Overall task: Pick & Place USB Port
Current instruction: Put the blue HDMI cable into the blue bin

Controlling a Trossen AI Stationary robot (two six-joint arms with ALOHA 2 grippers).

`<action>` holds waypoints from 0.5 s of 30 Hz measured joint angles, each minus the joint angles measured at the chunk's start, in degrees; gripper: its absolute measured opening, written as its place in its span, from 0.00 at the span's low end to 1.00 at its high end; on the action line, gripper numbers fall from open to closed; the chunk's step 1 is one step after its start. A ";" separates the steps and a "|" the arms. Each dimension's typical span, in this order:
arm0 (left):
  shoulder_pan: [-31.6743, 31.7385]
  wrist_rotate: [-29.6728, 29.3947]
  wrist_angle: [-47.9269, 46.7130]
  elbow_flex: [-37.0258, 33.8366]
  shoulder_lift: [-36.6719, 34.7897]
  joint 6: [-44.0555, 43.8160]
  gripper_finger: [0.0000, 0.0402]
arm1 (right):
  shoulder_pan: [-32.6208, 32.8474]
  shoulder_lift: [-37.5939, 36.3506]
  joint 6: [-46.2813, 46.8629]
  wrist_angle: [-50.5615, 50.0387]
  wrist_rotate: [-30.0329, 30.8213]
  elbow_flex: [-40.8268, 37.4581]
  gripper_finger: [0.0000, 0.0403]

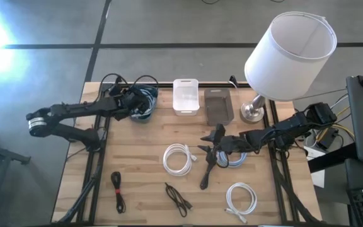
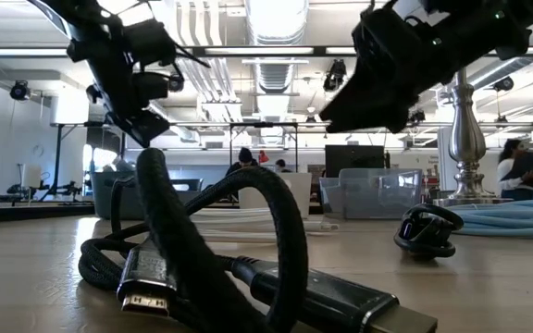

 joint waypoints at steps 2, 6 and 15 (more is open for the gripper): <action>0.00 4.10 -0.02 0.15 -0.62 -0.18 0.37 | 0.02 -0.33 3.97 -5.30 -0.04 0.41 0.47; -0.08 14.78 0.40 0.05 -1.34 -1.08 0.37 | 0.44 -1.47 16.54 -23.42 -0.29 2.72 0.46; -0.40 29.51 6.64 -0.36 -1.23 -3.26 0.37 | 4.27 -2.21 50.80 -49.18 -3.51 7.70 0.47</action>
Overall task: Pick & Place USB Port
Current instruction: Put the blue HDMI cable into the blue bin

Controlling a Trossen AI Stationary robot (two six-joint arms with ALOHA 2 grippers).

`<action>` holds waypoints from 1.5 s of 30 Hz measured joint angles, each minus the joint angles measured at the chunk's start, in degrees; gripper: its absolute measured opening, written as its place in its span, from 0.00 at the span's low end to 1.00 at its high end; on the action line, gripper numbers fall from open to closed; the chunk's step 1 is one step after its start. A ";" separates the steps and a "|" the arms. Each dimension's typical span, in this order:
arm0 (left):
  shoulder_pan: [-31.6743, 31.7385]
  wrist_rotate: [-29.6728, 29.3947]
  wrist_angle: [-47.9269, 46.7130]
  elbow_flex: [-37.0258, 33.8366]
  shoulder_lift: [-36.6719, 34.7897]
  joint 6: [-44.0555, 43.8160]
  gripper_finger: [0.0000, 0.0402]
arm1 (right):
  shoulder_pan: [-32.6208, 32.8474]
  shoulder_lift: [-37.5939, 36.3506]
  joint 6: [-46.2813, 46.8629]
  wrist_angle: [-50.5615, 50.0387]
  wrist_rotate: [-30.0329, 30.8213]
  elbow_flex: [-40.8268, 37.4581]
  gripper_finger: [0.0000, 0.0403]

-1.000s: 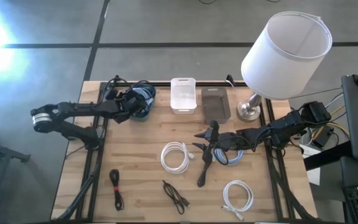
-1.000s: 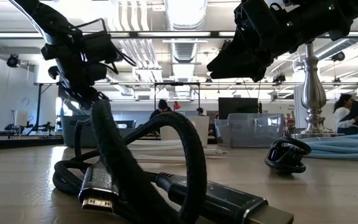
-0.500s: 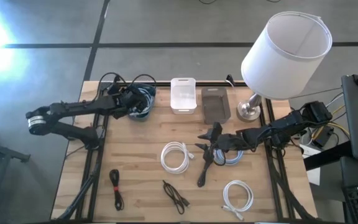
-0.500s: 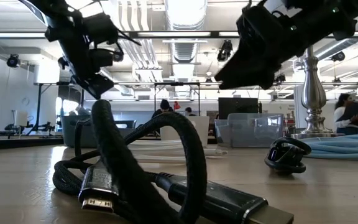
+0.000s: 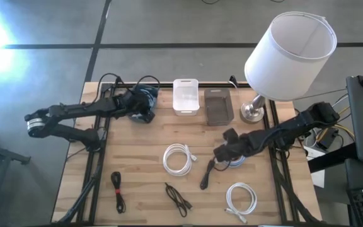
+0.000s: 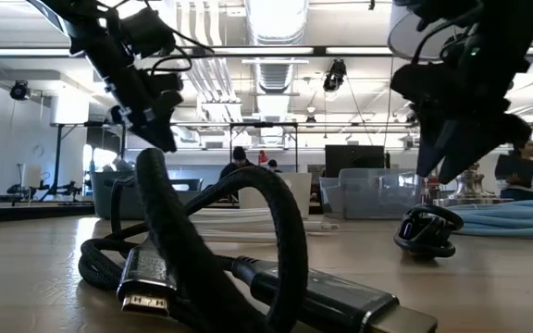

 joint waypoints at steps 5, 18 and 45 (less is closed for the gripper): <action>-0.70 0.77 4.38 -0.05 0.02 0.07 0.37 | 0.75 2.16 7.81 -0.34 0.43 -0.11 0.47; -1.61 0.92 5.57 -0.13 0.02 1.40 0.37 | 0.33 12.92 19.43 2.05 1.03 -0.17 0.46; -3.08 19.14 17.99 -7.92 0.02 -3.59 0.37 | -1.32 13.63 -15.64 21.11 6.20 0.04 0.08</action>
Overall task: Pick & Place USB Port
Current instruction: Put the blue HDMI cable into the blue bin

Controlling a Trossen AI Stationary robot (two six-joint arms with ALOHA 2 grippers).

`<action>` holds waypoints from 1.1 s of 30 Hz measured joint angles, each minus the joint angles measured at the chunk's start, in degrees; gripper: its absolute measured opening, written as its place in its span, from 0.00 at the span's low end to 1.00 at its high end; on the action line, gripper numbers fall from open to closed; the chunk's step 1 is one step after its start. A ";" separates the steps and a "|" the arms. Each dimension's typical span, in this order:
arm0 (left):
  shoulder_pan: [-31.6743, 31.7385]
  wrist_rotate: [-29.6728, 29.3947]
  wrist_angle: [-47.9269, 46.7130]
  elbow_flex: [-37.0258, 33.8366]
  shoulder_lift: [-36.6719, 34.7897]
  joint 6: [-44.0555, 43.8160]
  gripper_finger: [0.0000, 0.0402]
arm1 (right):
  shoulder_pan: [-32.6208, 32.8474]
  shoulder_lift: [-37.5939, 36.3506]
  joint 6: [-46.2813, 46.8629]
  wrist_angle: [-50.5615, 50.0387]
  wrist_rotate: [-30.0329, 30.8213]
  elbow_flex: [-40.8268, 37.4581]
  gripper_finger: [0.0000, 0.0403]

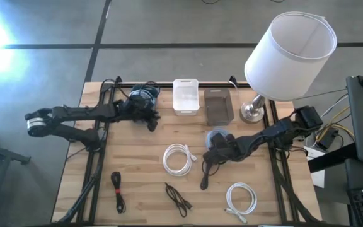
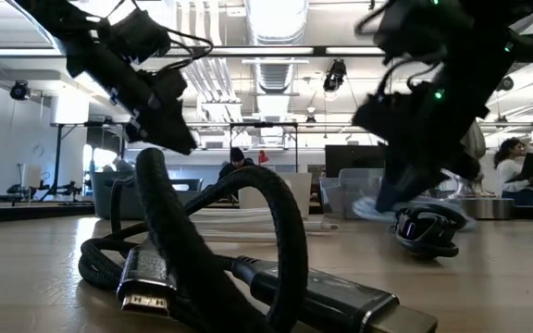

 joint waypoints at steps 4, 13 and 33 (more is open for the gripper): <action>-2.46 12.43 12.06 -3.55 0.00 -1.99 0.37 | 0.02 -0.49 -9.99 8.85 0.07 0.00 0.07; -10.77 12.24 30.20 -11.69 0.00 -17.57 0.36 | 0.00 -0.72 -31.03 30.99 0.17 0.00 0.09; -24.36 -9.12 42.63 -12.76 3.05 -18.87 0.35 | 0.00 -0.76 -35.99 41.65 0.21 0.04 0.09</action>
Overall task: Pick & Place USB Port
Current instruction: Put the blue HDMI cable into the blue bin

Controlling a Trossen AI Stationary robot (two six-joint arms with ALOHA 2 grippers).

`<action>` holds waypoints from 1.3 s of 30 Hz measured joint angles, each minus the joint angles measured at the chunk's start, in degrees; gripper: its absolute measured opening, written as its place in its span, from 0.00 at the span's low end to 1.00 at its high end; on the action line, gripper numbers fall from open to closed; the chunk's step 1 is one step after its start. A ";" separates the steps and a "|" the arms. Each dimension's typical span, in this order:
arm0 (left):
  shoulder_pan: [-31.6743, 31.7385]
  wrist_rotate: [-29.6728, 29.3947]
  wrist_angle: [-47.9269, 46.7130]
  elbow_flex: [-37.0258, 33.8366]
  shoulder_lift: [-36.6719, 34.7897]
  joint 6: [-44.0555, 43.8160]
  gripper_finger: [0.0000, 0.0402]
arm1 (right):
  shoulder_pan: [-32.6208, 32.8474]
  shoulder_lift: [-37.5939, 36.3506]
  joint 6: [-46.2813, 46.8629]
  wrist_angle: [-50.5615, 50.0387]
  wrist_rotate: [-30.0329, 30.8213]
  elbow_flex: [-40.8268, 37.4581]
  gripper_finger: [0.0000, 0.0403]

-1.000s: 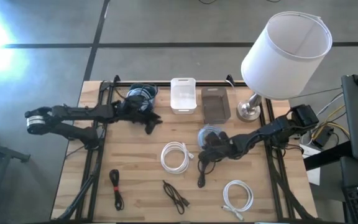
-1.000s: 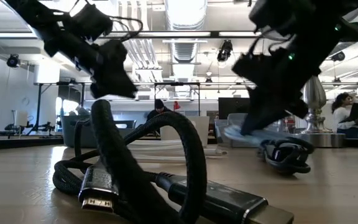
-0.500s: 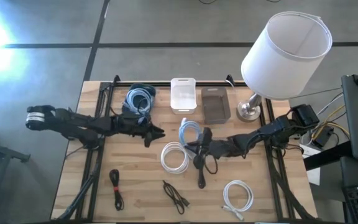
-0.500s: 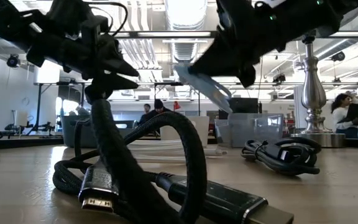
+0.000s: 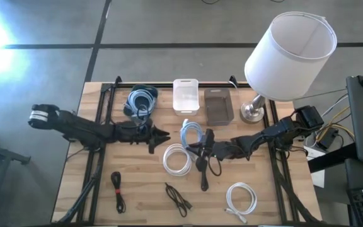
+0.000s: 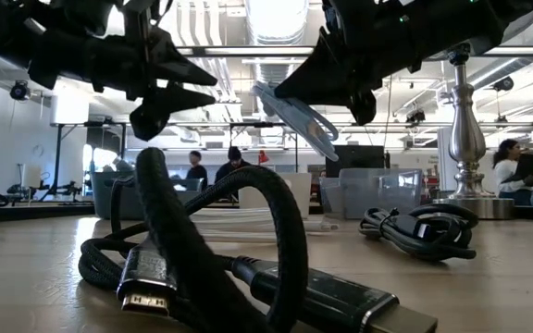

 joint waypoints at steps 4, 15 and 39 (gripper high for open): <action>-0.92 0.01 6.22 0.60 5.76 -0.50 0.35 | -0.02 0.00 0.00 0.10 0.01 0.00 0.09; -1.23 5.76 11.99 10.71 20.47 4.33 0.35 | -0.02 0.04 0.01 0.02 0.02 0.00 0.09; -1.06 7.72 6.91 12.17 19.79 7.25 0.12 | 0.05 0.81 1.79 -2.01 0.14 0.04 0.27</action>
